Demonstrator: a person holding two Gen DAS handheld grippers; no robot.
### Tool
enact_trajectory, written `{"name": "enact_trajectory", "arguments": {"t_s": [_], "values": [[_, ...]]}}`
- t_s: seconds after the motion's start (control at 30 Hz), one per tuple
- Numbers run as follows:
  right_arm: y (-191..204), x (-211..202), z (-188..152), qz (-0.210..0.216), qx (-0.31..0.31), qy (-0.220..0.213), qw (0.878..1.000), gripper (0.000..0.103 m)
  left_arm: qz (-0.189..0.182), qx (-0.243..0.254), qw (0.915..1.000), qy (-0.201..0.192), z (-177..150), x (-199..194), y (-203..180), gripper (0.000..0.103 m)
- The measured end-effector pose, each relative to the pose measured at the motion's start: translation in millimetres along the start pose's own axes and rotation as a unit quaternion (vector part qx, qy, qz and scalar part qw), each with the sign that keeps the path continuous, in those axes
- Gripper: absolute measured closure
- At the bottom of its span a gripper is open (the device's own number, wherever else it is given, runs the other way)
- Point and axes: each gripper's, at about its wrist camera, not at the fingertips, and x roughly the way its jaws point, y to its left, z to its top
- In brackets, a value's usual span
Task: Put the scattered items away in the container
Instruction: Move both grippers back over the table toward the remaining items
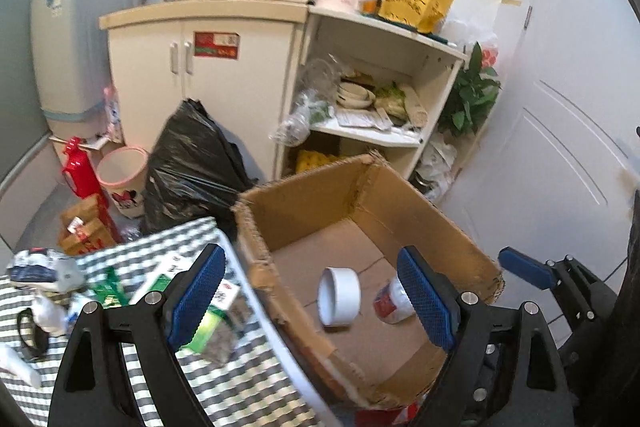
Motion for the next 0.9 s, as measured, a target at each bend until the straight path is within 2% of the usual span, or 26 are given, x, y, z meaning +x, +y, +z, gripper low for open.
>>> {"name": "enact_trajectory", "arguments": {"t_s": [0.13,0.5,0.73,0.9], "values": [[16.9,-9.3,5.5,0.014,-0.004,-0.018,1.0,0.021,0.012,-0.011,0.9998,-0.012,-3.5,-20.9,16.2,0.01],[69.0,-29.8,16.0,0.052,-0.027,-0.055,0.997,0.014,0.083,-0.033,0.9946,-0.052,-19.9,-78.7,70.5,0.0],[105.7,-42.7,17.6,0.073,-0.041,-0.078,0.993,0.009,0.133,-0.051,0.988,-0.06,-29.7,-109.2,105.5,0.0],[126.1,-50.7,17.9,0.083,-0.044,-0.09,0.991,0.004,0.149,-0.059,0.9846,-0.069,-35.3,-127.0,124.1,0.0]]}}
